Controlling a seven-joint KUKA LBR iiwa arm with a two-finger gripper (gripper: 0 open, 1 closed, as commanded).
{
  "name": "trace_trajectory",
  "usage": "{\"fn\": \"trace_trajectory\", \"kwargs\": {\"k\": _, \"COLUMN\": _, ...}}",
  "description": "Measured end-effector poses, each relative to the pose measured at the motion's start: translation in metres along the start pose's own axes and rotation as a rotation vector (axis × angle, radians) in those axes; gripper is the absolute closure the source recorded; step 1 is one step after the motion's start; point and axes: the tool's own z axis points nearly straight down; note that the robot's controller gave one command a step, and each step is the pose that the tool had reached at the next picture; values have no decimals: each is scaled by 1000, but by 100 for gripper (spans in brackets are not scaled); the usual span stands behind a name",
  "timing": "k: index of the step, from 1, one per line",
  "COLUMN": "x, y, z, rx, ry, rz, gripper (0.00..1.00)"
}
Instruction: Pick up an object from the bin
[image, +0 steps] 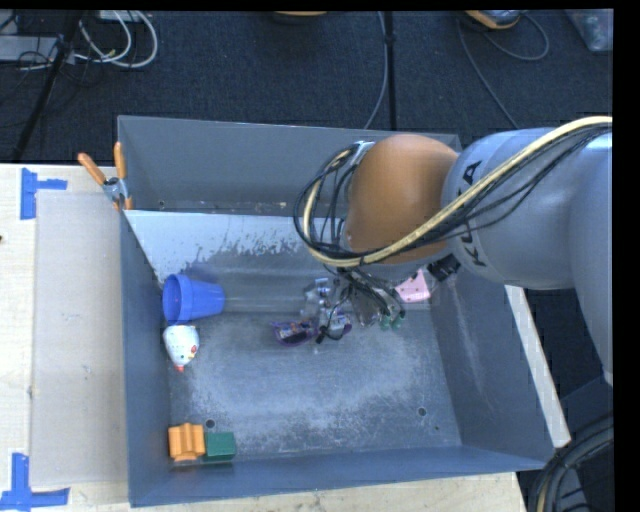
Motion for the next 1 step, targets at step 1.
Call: {"fn": "trace_trajectory", "kwargs": {"k": 1, "x": -6, "y": -7, "z": -136, "rx": 0, "ry": -2, "rz": -17, "gripper": 100}}
